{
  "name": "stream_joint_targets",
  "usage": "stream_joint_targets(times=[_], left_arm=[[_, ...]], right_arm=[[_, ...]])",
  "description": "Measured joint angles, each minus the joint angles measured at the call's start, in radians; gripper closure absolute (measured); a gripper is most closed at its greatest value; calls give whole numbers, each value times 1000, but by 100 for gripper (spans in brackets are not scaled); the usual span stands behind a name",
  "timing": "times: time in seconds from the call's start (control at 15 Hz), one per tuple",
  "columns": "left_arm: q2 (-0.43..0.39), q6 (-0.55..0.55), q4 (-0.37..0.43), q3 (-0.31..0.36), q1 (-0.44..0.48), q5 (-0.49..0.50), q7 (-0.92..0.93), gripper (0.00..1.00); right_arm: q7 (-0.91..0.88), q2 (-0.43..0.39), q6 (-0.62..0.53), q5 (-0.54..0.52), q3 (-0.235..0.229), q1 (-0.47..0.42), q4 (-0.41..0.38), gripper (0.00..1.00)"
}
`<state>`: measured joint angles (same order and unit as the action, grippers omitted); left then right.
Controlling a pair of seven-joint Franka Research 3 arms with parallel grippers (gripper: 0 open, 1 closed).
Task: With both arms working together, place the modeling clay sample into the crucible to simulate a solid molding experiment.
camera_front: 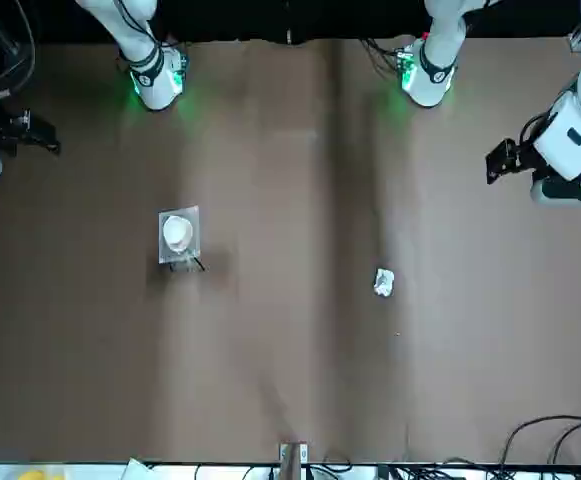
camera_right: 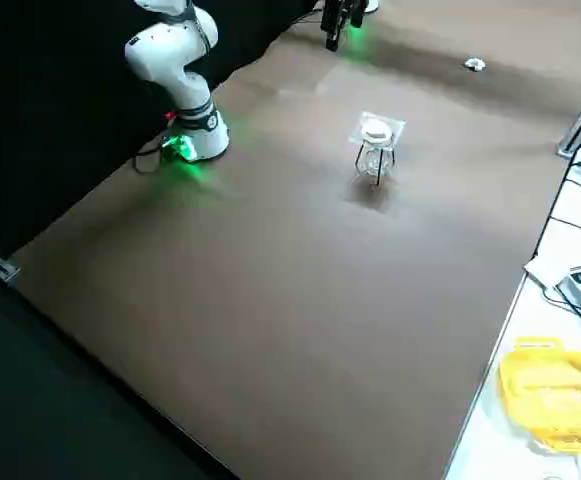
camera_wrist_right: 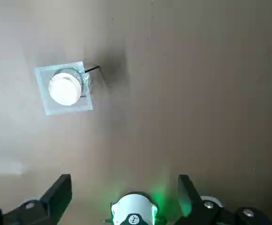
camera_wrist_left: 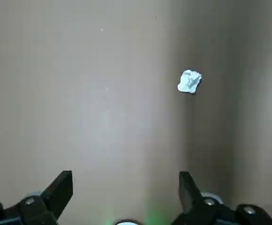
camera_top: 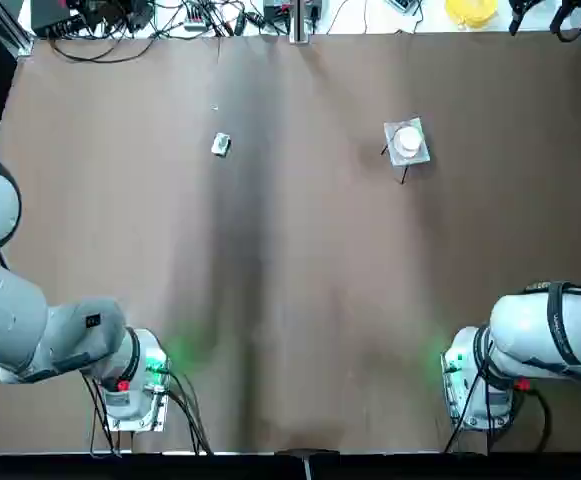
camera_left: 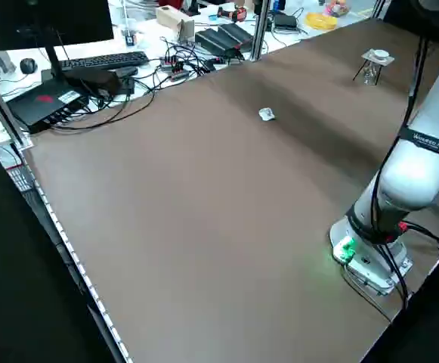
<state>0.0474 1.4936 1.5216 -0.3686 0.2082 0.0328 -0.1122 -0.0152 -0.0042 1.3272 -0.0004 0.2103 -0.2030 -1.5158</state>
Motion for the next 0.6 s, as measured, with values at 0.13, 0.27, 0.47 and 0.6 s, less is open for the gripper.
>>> stream_joint_targets(times=[0.13,0.27,0.47,0.6], left_arm=[[0,1,0,1,8,0,9,0],[0,1,0,7,17,0,13,0],[18,6,14,8,17,4,6,0],[120,98,42,8,14,5,14,0]], right_arm=[[0,1,0,0,-1,0,0,0],[1,7,-1,0,-1,0,-3,0],[1,18,2,0,-6,-3,-3,0],[1,25,4,0,-9,-4,-3,0]])
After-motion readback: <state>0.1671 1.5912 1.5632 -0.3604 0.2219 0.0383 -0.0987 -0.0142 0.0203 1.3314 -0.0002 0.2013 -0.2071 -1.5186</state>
